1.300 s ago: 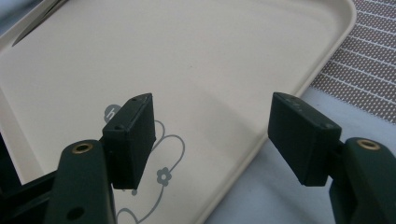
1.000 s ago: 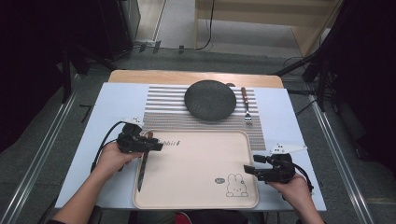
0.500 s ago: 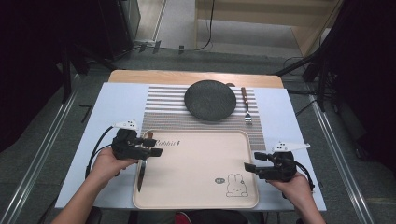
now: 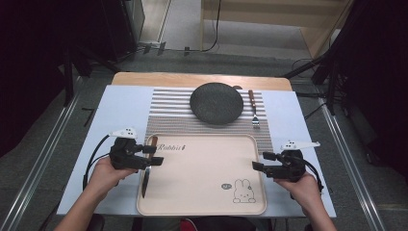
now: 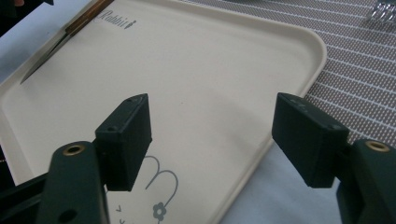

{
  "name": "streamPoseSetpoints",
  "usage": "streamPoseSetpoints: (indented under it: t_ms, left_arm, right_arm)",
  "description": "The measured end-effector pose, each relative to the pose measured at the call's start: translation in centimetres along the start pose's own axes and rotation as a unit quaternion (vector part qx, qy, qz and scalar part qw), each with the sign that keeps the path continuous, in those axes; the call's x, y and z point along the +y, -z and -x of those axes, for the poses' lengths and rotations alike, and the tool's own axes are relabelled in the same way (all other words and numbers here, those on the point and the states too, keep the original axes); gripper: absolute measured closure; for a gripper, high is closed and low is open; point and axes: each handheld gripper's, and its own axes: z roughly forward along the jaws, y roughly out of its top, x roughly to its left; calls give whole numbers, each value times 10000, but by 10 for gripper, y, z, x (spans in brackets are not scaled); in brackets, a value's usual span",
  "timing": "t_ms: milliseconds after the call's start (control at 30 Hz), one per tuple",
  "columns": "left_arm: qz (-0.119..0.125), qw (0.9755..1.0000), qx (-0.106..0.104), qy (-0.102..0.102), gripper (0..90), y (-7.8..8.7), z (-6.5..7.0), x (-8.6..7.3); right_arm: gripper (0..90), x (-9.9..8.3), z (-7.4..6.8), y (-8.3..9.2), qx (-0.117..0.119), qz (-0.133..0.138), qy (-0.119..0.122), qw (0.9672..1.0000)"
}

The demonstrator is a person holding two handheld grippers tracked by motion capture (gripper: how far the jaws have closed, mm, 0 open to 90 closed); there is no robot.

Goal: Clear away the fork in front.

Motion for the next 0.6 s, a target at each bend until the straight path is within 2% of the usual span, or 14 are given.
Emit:
streamPoseSetpoints:
  t_ms: [167, 600]
  left_arm:
    - [-25, 10000, 34, -36, 334, 1, 1, -3]
    - [9, 9999, 109, 49, 334, 6, 3, -9]
  right_arm:
    - [283, 7, 5, -1, -117, 105, -33, 9999]
    - [283, 30, 25, -10, -426, 208, -112, 9988]
